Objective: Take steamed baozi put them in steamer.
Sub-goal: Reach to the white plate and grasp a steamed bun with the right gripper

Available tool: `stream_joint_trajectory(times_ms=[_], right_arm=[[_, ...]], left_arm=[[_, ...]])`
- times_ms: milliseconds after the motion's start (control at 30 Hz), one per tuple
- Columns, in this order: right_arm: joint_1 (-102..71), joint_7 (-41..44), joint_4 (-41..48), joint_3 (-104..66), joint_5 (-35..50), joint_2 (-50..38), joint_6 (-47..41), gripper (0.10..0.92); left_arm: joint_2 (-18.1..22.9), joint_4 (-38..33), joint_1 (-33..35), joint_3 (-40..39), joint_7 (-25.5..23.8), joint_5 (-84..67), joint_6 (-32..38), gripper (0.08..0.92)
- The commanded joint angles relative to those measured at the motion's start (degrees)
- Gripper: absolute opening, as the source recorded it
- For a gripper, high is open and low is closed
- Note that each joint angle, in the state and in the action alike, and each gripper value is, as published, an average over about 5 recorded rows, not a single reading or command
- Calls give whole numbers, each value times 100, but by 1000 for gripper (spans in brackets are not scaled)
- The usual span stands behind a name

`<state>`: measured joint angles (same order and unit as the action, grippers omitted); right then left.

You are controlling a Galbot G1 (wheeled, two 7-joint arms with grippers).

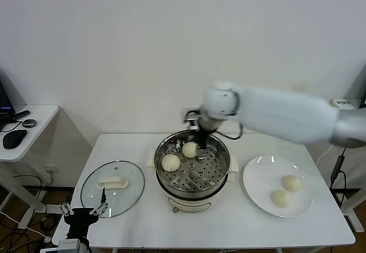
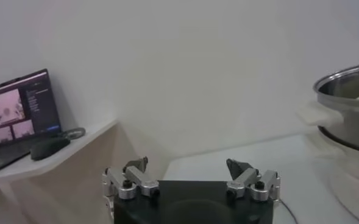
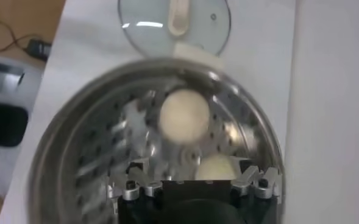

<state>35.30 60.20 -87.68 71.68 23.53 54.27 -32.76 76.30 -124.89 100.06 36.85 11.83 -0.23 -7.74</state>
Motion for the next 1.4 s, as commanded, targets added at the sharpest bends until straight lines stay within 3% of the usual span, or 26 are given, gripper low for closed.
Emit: stream_joint_trajectory(times_ms=[33,300,500,1067,1400], right_arm=[[105,1458,-862,-317,-1376,-2621,1315,823],[-3282,1623,-665,-3196,-2781,-4125,2081,823],[-5589,1387,-167,-4884,-3388,-4318,2462,823],[-5955,430,434,-4883,-3755,-3068,2621,823],[-5956,272,598,-4826,-3696,-2721,2477,823]], left_arm=[[-75,64,9,-18,1,-15,56,823],[-204,192,-29,-6,1,-42,91,823],[-189,221,-45,-20,-23,-1,78,823],[-72,71,161,76,-25,101,87,823],[-10,49,227,70,-21,110,95,823]])
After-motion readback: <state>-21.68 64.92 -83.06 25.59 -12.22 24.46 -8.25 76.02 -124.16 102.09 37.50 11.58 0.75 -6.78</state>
